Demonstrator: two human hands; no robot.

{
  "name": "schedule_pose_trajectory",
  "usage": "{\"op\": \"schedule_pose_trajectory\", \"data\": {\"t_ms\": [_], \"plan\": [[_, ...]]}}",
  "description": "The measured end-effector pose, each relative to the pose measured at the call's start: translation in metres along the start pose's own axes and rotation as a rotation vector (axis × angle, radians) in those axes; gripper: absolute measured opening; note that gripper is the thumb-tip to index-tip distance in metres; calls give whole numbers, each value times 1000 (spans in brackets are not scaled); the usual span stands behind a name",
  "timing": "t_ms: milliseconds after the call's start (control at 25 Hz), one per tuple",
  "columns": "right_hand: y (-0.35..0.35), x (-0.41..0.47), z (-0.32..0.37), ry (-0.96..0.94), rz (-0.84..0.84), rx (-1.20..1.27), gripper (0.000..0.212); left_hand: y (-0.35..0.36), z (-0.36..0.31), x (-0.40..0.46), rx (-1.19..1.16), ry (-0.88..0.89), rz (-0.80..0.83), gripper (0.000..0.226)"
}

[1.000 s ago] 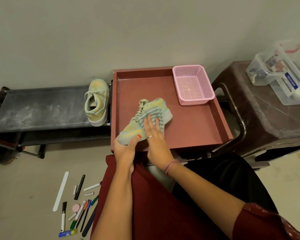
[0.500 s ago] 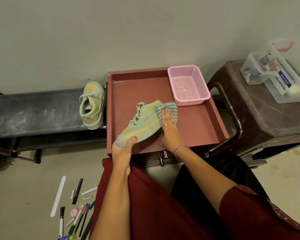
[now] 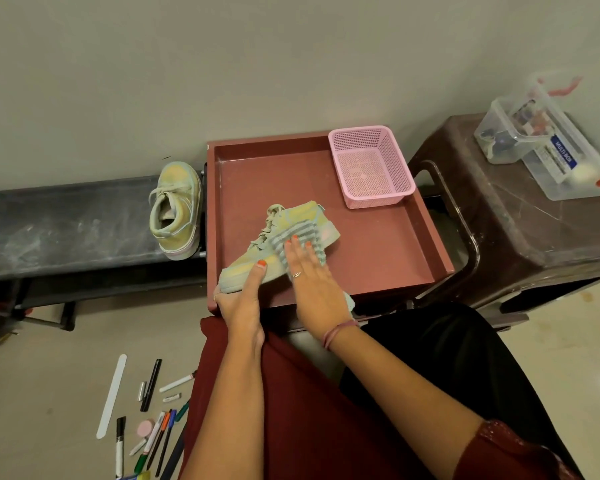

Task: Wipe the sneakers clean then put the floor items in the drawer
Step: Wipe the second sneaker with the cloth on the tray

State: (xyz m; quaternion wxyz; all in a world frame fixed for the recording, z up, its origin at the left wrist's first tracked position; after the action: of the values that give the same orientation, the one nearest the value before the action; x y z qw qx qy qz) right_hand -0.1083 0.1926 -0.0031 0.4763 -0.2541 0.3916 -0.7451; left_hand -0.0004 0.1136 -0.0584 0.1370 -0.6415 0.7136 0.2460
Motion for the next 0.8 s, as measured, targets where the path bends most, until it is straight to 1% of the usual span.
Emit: {"op": "schedule_pose_trajectory", "data": {"t_ms": [80,120,200,280,320,360,440,520,560,600,640,720,760,800], "plan": [[-13,21,-31,111,-19,-45,82,-1,0,3,4,14,34,90],[-17,33,-47,177,7,8,85,-1,0,4,13,21,51,87],[-24,54,-70,308,66,183,86,-1,-2,3,25,37,66,93],[-26,59,-70,359,52,244,82,0,-6,0,62,46,56,99],[-22,55,-61,355,53,235,84,1,-8,-1,81,55,43,99],[-15,45,-48,301,58,216,87,1,-9,-2,94,62,33,98],[-5,20,-11,58,75,142,92,2,-11,-4,115,84,27,92],[-10,9,-10,-112,57,44,91,2,-13,-7,128,103,26,77],[-15,15,-23,-135,42,-31,91,2,-13,-9,130,112,24,70],[-20,25,-37,-111,33,-96,90,3,-14,-11,136,119,26,67],[-26,35,-50,-42,35,-118,90,4,-13,-12,145,126,31,65],[-33,50,-53,149,22,-33,91,4,-14,-12,156,136,41,67],[-31,53,-43,184,26,18,89,3,-15,-12,160,136,48,68],[-27,54,-29,162,47,25,88,3,-16,-11,166,135,54,70]]}}
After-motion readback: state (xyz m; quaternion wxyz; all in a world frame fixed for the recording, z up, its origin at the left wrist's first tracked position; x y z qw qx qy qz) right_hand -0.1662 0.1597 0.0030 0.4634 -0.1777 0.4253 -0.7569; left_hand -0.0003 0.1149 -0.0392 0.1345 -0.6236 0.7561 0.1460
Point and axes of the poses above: each hand's wrist, its own x-axis towards the middle knuckle, its own y-axis out of the palm, z = x × y, the point moved 5 cm from there along x, towards the middle knuckle, and after that the axes turned 7 degrees about x, right-handed, at the moved point
